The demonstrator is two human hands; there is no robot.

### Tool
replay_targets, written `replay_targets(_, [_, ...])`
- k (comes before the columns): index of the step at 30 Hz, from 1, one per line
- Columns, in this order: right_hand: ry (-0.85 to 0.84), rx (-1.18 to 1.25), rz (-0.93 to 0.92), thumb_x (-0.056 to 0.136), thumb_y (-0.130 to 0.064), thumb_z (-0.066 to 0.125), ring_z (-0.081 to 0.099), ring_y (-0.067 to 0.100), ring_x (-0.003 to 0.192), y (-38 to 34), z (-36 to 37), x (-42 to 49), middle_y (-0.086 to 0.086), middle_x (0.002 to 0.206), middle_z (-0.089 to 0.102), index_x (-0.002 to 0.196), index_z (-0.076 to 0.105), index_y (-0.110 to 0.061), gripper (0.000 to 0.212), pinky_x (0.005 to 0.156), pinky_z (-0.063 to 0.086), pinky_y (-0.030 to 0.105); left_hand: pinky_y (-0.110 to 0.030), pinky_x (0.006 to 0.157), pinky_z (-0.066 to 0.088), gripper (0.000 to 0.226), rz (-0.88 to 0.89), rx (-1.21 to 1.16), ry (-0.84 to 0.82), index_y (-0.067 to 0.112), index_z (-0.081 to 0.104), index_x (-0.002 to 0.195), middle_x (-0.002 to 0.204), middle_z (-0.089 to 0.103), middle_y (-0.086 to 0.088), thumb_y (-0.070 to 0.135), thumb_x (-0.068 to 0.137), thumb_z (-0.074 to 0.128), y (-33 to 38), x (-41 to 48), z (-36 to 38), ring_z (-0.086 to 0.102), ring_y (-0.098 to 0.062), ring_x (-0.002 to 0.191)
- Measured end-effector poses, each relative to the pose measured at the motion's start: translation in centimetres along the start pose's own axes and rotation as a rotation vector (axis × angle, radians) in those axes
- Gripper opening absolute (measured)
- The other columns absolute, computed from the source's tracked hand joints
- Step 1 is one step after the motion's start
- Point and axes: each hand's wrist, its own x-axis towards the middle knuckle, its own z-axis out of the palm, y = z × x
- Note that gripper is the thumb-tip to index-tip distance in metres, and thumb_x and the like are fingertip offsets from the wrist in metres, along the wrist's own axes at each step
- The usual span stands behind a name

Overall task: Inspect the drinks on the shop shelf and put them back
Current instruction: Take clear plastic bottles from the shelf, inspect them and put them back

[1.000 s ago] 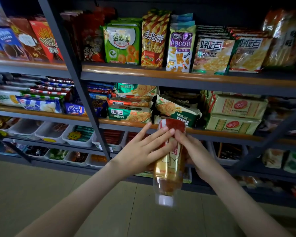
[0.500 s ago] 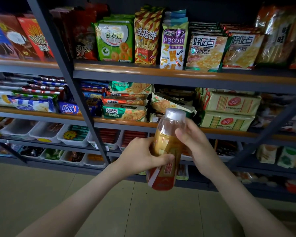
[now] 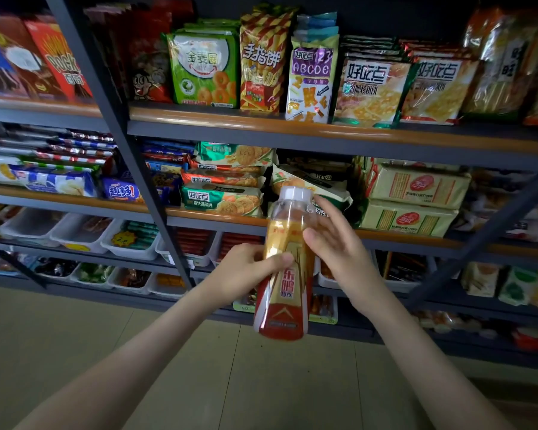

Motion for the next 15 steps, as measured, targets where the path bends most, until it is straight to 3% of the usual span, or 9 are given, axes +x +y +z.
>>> replay_targets(2, [-0.012,-0.190,-0.009,0.085,-0.042,0.059,0.053,-0.015,0.103,-0.6,0.3,-0.4,-0.030,0.123,0.043,0.137,0.026,-0.053,0.063,0.072,0.048,0.006,-0.026,0.066,0.055,0.055,-0.031,-0.019,0.071,0.012,0.067,0.076,0.070,0.074,0.004,0.067,0.074,0.066,0.6,0.3,0.1,0.072,-0.015,0.070])
replay_targets(5, [-0.040,-0.315,-0.018,0.074,-0.053,0.061,0.063,-0.004,0.095,-1.2,0.1,-0.4,-0.043,0.111,0.042,0.137,0.011,-0.062,0.082,0.068,0.052,0.011,-0.030,0.066,0.056,0.078,-0.037,0.072,0.165,0.005,0.070,0.078,0.072,0.074,-0.003,0.080,0.063,0.057,2.0,0.9,-0.2,0.071,-0.017,0.067])
replay_targets(7, [-0.001,-0.290,-0.027,0.068,-0.056,0.065,0.066,-0.001,0.092,-1.6,-0.3,0.1,-0.045,0.106,0.042,0.133,0.006,-0.067,0.088,0.072,0.055,0.017,-0.036,0.074,0.058,0.094,-0.037,0.122,0.187,-0.001,0.071,0.086,0.077,0.074,-0.009,0.085,0.056,0.047,3.5,1.5,-0.7,0.072,-0.020,0.071])
replay_targets(9, [0.020,-0.278,-0.059,0.063,-0.057,0.068,0.064,0.004,0.104,-2.2,-0.6,1.1,-0.039,0.117,0.042,0.136,-0.003,-0.065,0.102,0.083,0.054,0.022,-0.037,0.071,0.059,0.103,0.012,0.247,0.209,-0.002,0.071,0.087,0.075,0.074,-0.010,0.090,0.055,0.041,5.3,2.4,-1.5,0.071,-0.019,0.067])
replay_targets(12, [0.023,-0.323,-0.136,0.065,-0.051,0.075,0.053,0.006,0.120,-3.4,-0.9,2.7,-0.021,0.137,0.039,0.137,-0.021,-0.058,0.120,0.087,0.046,0.015,-0.040,0.068,0.056,0.113,0.109,0.502,0.270,0.000,0.072,0.083,0.072,0.072,-0.012,0.100,0.051,0.030,8.0,4.1,-2.5,0.068,-0.020,0.064])
replay_targets(15, [0.096,-0.297,-0.329,0.074,-0.027,0.082,0.046,-0.009,0.124,-4.7,-1.8,4.3,-0.031,0.141,0.030,0.139,-0.016,-0.058,0.122,0.093,0.042,0.010,-0.032,0.065,0.051,0.092,0.140,0.598,0.332,0.011,0.069,0.089,0.071,0.069,-0.002,0.094,0.058,0.041,11.1,5.0,-3.3,0.064,-0.014,0.068])
